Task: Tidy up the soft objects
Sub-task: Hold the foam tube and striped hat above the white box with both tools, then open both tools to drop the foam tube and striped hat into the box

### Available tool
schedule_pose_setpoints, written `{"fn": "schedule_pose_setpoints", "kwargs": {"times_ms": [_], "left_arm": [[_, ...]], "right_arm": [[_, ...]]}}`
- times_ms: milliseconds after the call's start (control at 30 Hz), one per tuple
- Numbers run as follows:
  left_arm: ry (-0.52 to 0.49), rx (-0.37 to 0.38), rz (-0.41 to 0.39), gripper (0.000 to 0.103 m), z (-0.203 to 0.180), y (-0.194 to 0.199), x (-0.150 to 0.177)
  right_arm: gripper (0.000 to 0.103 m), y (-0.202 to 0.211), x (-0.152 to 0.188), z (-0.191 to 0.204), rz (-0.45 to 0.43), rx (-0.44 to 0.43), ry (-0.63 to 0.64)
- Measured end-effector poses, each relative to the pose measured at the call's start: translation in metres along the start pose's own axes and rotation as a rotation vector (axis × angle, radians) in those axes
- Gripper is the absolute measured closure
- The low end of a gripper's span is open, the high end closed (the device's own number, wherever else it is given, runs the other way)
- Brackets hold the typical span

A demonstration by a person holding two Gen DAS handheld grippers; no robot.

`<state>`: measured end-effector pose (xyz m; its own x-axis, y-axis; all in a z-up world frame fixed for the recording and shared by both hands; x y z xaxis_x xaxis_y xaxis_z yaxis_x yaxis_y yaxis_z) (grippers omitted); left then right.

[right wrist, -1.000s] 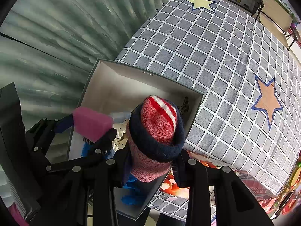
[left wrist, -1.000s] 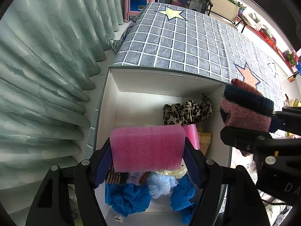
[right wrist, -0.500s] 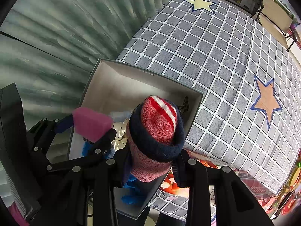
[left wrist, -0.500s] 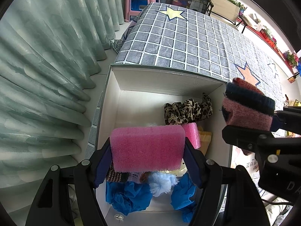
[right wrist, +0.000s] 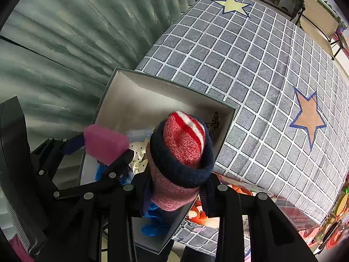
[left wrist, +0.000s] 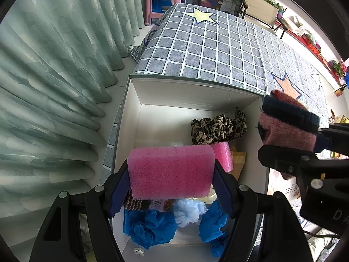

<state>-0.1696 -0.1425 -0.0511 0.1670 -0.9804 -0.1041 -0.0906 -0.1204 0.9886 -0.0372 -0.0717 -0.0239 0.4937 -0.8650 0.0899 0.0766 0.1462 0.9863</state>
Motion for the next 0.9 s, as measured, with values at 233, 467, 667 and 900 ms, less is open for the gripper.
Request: {"fn": "schedule_pose_setpoints", "kwargs": {"times_ms": [233, 467, 667, 900], "left_arm": [[-0.002, -0.001, 0.002, 0.029, 0.0003, 0.0007, 0.0009], [-0.002, -0.002, 0.003, 0.029, -0.0005, 0.0006, 0.0014], [-0.001, -0.001, 0.003, 0.029, -0.0004, 0.0018, 0.0016], [-0.014, 0.003, -0.011, 0.029, -0.0021, 0.0044, 0.0047]], "right_arm": [[0.066, -0.0005, -0.0002, 0.0001, -0.001, 0.003, -0.001], [0.066, -0.0005, -0.0008, -0.0006, -0.001, 0.003, -0.004], [0.066, -0.0008, -0.0009, -0.0009, -0.002, 0.003, -0.004], [0.046, -0.0015, -0.0014, -0.0019, -0.001, 0.001, -0.006]]}}
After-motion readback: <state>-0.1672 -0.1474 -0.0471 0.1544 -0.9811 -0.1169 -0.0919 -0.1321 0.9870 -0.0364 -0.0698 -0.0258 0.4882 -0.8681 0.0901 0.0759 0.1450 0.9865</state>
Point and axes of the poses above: each gripper's, at about its wrist camera, not at the fingertips, and y roughly against the way its jaws point, z to its left, x to its underside, the point moved 1 cm from there along -y, roughly the way its jaws point, and after that the axes turned 6 degrees about z, right-handed, at the moved point
